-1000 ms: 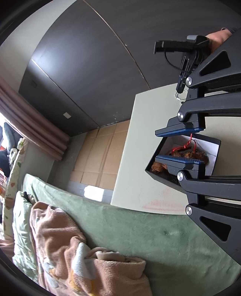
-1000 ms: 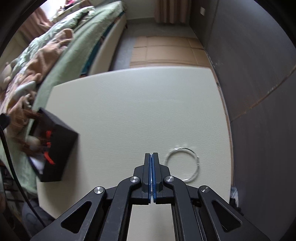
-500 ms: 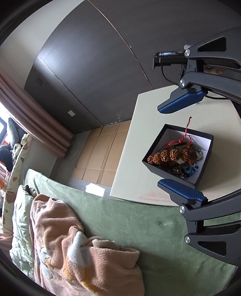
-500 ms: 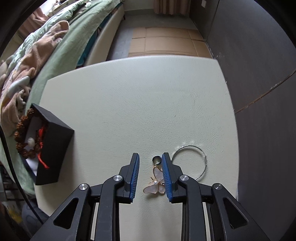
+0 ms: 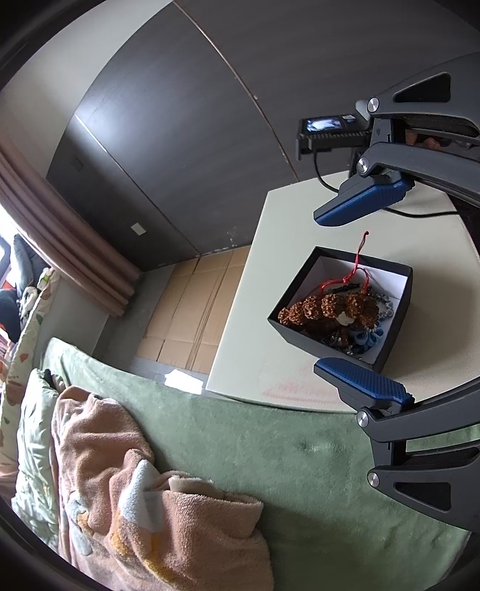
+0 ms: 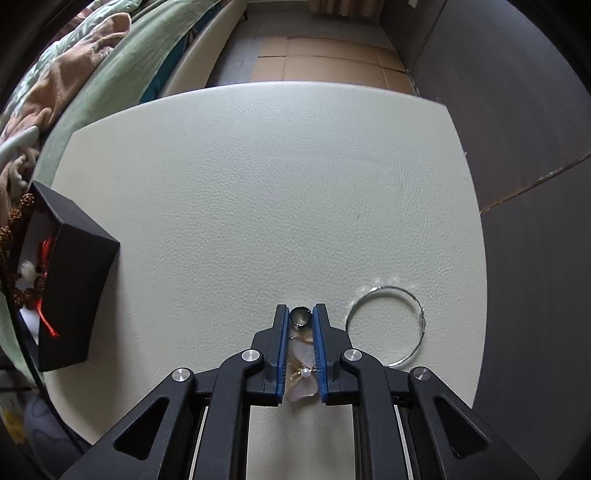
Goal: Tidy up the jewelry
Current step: 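Carry the small ring with the right tool into the black box and release, then move the left tool to the white butterfly brooch and open it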
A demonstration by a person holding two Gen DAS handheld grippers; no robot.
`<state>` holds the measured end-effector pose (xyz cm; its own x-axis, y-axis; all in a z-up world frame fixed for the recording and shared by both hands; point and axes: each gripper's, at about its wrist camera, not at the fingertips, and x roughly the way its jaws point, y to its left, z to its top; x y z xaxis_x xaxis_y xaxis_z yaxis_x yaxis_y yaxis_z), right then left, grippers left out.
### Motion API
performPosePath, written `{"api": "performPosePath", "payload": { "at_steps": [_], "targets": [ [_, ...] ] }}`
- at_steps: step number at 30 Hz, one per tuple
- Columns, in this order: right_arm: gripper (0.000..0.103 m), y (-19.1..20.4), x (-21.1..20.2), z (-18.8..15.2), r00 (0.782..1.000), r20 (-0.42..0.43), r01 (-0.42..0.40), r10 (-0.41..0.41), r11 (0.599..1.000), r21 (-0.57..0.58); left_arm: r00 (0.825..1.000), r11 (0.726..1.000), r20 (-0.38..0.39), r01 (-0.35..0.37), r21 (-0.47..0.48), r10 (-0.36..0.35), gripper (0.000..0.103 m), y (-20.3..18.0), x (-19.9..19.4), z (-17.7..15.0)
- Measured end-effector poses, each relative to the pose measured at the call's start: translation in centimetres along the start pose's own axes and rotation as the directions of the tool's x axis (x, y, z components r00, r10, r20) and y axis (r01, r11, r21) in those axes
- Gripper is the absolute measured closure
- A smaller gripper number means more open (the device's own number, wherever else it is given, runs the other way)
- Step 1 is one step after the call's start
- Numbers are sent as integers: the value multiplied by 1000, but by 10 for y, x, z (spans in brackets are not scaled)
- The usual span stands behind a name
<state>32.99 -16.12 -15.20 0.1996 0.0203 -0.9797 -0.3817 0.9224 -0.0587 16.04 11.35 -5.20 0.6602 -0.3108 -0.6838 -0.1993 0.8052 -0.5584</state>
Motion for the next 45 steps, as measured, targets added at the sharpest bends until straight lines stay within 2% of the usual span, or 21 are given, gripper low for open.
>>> {"api": "performPosePath", "payload": {
  "at_steps": [3,9,17,20,21,24,25,27,29,31,32,33,39,45],
  "targets": [
    [89,5,-16,0,998,45,-35,35,999,4,1000,1000,13,-15,-1,15,16,4,-5,-3],
    [89,27,-56,7,981,134,-136,137,991,-17,999,999,14,-41,-8,41,15,16,-9,-6],
    [89,89,-100,7,932,190,-288,310,948,-131,998,998,29,-54,-22,54,15,24,-18,-9],
    [89,107,-109,7,905,198,-351,378,923,-157,997,998,32,-64,-20,65,11,23,-22,-8],
    [85,108,-110,6,900,197,-361,388,919,-160,997,998,31,-67,-18,68,9,22,-23,-8],
    [40,114,-109,6,904,207,-351,375,925,-146,996,997,30,-82,-7,82,8,17,-26,-9],
    [36,113,-110,4,905,224,-337,362,931,-141,996,996,33,-84,-3,84,5,16,-26,-9],
    [35,108,-112,0,905,234,-332,354,934,-129,996,997,49,-74,12,74,0,11,-29,-10],
    [32,98,-116,-5,902,239,-340,358,933,-113,995,997,64,-74,27,72,0,6,-31,-11],
    [9,87,-120,-12,894,272,-344,356,934,-92,995,997,73,-67,41,64,0,0,-31,-12],
    [5,82,-120,-14,889,283,-352,361,932,-83,996,997,75,-62,49,58,0,-3,-31,-12],
    [2,75,-122,-19,880,298,-368,370,928,-66,995,996,74,-64,55,60,0,-6,-31,-13],
    [0,33,-125,-44,852,364,-410,377,912,17,995,992,81,-58,111,49,0,-32,-26,-14],
    [0,-17,-121,-67,860,390,-403,330,907,120,999,986,40,-35,161,29,0,-61,-9,-20]
  ]
}}
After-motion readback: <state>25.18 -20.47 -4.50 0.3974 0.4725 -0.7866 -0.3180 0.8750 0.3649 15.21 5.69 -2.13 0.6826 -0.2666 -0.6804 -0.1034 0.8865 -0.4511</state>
